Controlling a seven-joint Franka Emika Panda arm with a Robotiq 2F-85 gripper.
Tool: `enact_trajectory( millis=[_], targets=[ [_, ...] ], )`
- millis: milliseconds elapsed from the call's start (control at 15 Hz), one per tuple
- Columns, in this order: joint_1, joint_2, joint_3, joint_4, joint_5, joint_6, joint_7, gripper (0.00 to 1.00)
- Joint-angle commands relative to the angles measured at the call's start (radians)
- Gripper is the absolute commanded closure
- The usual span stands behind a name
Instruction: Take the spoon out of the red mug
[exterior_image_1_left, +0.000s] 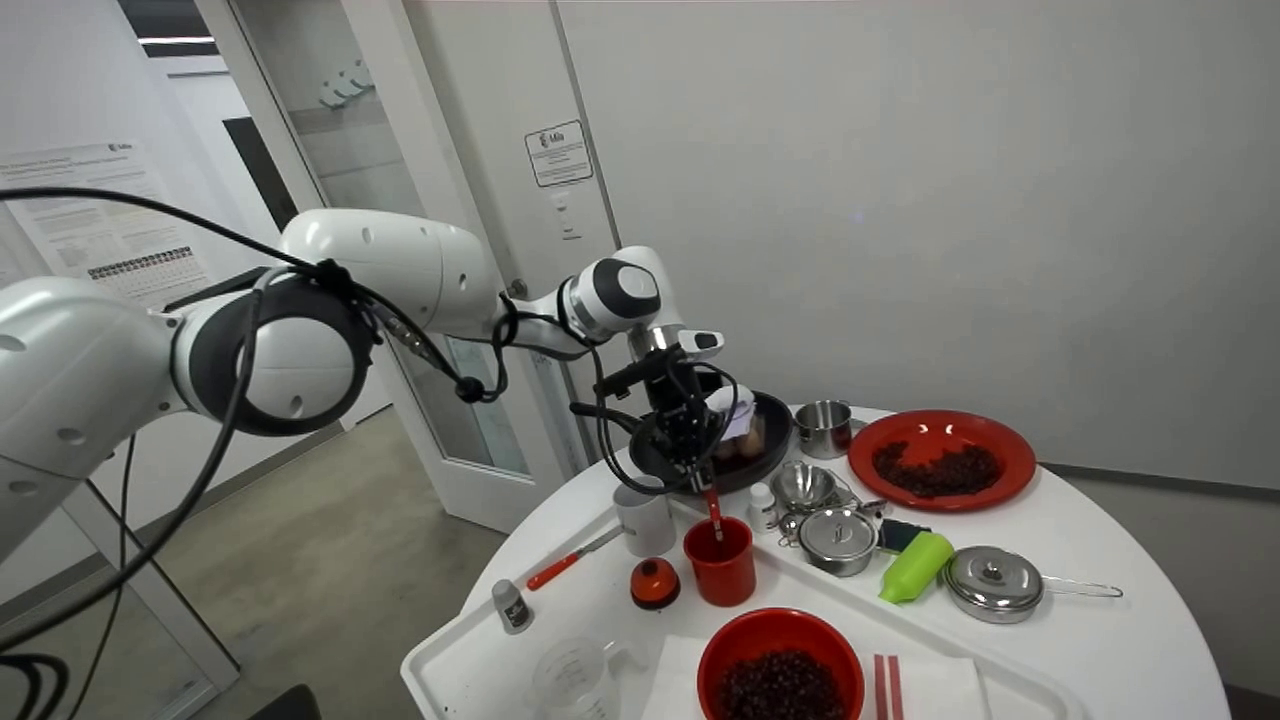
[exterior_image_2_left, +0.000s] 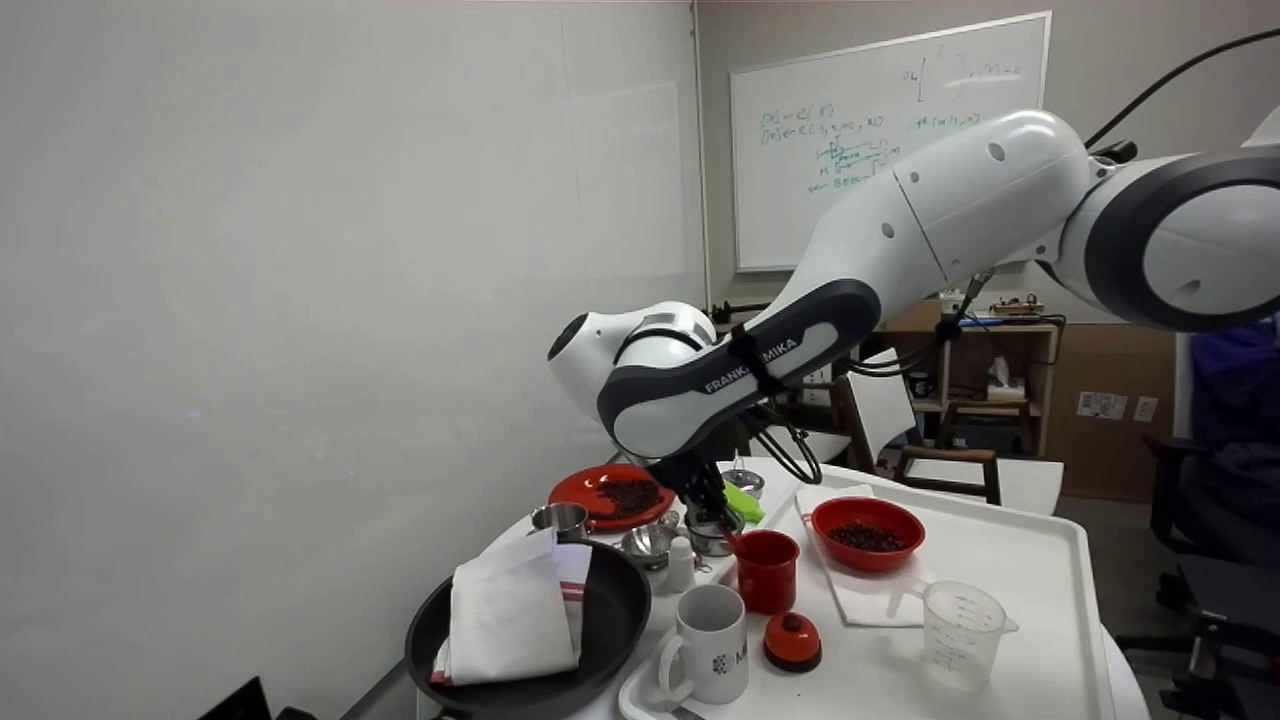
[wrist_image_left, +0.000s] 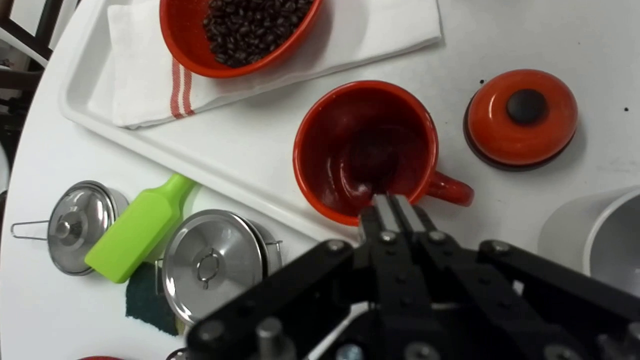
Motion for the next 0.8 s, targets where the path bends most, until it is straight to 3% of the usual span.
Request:
enact_trajectory(
  millis=[0, 467, 533, 667, 733],
  targets=[
    [0.021, 0.052, -0.019, 0.086, 0.03, -0.045, -0.038, 0.77],
    [-0.009, -0.049, 0.028, -0.026, 0.042, -0.213, -0.074, 0.24],
    [0.007, 0.009, 0.015, 0.02, 0.013, -0.163, -0.045, 0.43],
    [0.0, -0.007, 0.019, 0.018, 0.018, -0.195, -0.057, 0.27],
    [-0.002, -0.013, 0.019, 0.016, 0.02, -0.2, -0.06, 0.24]
  ],
)
